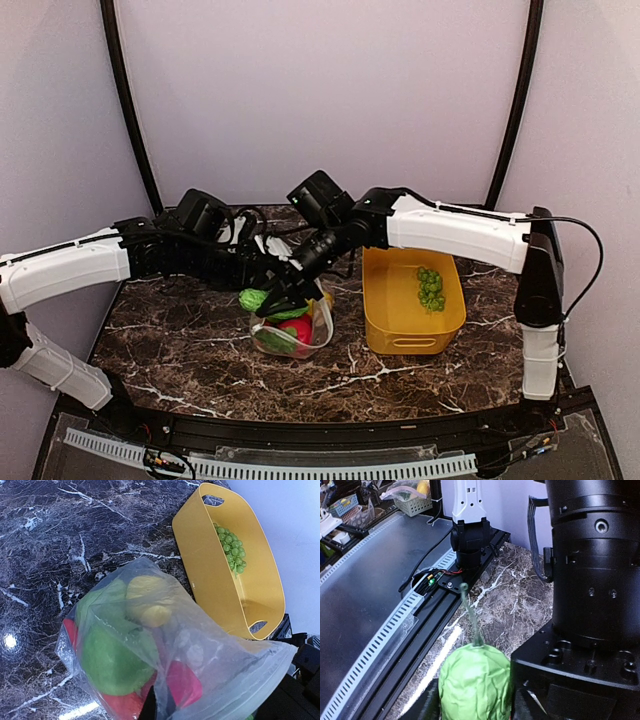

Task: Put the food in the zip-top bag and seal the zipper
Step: Place the fake vegetable in the zipper food storage bag, then adjust the zipper food storage bag at the center of the board.

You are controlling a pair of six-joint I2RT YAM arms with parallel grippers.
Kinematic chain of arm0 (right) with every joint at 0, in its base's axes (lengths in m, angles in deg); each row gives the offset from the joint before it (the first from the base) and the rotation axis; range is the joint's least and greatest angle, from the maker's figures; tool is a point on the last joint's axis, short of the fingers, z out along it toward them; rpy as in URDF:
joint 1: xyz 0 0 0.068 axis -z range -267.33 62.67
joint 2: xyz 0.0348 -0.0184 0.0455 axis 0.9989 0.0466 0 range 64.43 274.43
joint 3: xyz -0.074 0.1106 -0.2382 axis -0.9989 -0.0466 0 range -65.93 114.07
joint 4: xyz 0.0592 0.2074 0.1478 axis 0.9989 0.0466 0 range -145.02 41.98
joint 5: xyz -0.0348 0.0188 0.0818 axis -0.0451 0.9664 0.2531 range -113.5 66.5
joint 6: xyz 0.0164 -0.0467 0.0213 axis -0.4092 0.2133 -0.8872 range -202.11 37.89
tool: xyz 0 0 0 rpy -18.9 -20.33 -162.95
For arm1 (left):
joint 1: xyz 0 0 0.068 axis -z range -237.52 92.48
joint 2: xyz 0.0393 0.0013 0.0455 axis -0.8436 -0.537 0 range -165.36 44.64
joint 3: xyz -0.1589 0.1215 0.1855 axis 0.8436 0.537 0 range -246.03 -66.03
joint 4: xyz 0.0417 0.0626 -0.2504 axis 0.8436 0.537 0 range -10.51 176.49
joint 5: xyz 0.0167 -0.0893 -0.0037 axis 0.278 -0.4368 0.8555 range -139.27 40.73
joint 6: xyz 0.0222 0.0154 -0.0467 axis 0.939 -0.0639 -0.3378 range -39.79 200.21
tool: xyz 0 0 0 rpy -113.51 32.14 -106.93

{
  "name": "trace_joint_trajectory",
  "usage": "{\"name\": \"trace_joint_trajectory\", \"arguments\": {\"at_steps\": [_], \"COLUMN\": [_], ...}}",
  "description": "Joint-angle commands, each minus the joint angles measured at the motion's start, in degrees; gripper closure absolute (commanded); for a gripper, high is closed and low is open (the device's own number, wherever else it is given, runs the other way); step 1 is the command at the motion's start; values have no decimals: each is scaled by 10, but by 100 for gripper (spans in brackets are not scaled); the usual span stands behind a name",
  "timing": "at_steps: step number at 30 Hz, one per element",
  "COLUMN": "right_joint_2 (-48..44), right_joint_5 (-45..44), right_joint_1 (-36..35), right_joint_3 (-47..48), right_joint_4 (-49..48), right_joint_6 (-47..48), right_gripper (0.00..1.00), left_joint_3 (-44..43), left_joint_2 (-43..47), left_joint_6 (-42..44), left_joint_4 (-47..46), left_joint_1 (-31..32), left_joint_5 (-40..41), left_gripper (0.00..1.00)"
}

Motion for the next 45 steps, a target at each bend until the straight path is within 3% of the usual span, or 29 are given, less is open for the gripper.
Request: {"name": "trace_joint_trajectory", "arguments": {"at_steps": [1,9,16,23,30,40,45], "right_joint_2": [-6,-78,-135,-177,-167,-135,-132], "right_joint_5": [-32,-97,-104,-212,-340,-372,-384], "right_joint_1": [-2,9,4,-50,-81,-89,-107], "right_joint_3": [-4,-66,-55,-135,-183,-194,-210], "right_joint_4": [-17,-27,80,147,125,115,108], "right_joint_6": [30,39,38,81,58,51,56], "right_gripper": [48,39,38,49,48,51,63], "left_joint_3": [-12,-11,-22,-24,-26,-22,-21], "left_joint_2": [4,3,-1,3,-2,-11,-11], "left_joint_6": [9,11,19,20,19,16,16], "left_joint_4": [21,19,25,23,22,13,14], "left_joint_1": [0,0,0,0,-1,-1,0], "left_joint_5": [2,1,5,9,6,-1,-3], "left_gripper": [99,99,99,99,99,99,99]}}
